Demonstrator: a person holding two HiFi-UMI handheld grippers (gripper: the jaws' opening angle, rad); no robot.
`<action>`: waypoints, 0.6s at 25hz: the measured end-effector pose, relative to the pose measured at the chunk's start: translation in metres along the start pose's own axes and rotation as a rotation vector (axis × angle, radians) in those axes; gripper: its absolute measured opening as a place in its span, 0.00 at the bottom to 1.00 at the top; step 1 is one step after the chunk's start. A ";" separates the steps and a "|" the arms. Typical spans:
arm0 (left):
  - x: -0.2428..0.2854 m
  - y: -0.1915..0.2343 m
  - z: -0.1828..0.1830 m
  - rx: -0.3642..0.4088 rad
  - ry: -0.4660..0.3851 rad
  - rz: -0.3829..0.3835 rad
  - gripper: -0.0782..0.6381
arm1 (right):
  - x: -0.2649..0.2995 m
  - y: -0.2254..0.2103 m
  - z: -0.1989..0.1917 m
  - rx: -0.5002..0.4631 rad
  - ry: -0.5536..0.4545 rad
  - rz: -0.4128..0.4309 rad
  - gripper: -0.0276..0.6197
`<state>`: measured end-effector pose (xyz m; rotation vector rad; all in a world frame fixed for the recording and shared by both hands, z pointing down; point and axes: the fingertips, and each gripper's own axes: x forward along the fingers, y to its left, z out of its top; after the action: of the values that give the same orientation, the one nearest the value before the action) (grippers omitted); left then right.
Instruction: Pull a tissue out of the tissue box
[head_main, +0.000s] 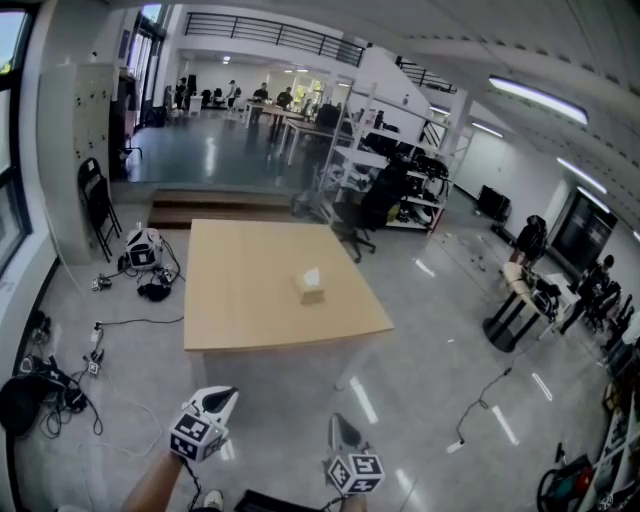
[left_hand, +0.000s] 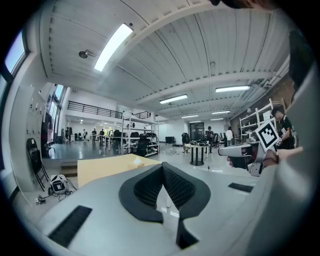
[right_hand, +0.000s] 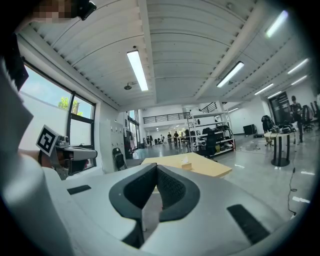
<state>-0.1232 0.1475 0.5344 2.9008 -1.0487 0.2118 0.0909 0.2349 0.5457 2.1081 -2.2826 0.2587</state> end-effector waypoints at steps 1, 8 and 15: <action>0.002 -0.002 0.000 -0.001 -0.002 0.004 0.12 | 0.000 -0.003 0.000 -0.001 -0.004 -0.002 0.06; 0.006 -0.016 -0.001 -0.007 -0.010 0.027 0.12 | -0.004 -0.019 0.001 -0.006 -0.011 0.015 0.06; 0.014 -0.022 -0.003 -0.016 -0.008 0.044 0.12 | 0.003 -0.034 -0.001 0.018 -0.008 0.024 0.06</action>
<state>-0.0986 0.1553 0.5391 2.8690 -1.1118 0.1928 0.1244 0.2296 0.5510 2.0943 -2.3201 0.2730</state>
